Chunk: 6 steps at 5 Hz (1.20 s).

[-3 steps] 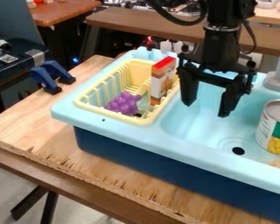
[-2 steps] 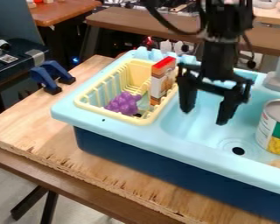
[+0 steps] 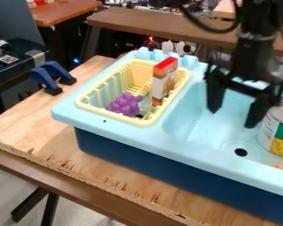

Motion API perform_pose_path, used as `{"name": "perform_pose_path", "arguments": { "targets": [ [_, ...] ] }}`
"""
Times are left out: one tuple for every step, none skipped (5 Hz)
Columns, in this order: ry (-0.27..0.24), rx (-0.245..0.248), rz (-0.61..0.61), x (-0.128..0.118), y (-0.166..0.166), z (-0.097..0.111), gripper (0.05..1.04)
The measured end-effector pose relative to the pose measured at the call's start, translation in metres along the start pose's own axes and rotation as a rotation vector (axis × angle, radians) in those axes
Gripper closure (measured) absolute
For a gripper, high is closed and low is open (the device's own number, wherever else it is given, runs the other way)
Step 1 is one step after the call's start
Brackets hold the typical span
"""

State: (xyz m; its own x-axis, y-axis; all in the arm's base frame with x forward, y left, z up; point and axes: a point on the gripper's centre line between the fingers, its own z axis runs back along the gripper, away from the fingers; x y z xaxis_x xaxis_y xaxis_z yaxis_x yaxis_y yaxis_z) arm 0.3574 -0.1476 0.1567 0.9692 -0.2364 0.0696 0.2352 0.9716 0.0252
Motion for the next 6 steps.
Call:
{"name": "perform_pose_path", "arguments": {
  "targets": [
    [0.033, 0.031, -0.009, 0.025, -0.024, 0.005, 0.083],
    [0.025, 0.042, -0.034, 0.049, -0.041, 0.010, 0.083],
    [0.040, 0.044, -0.044, 0.063, -0.046, -0.003, 0.083],
    [0.058, 0.052, -0.027, 0.064, -0.047, -0.010, 0.083],
    [0.051, 0.058, -0.016, 0.056, -0.048, -0.014, 0.083],
    [0.046, 0.058, -0.001, 0.050, -0.042, -0.014, 0.083]
  ]
}}
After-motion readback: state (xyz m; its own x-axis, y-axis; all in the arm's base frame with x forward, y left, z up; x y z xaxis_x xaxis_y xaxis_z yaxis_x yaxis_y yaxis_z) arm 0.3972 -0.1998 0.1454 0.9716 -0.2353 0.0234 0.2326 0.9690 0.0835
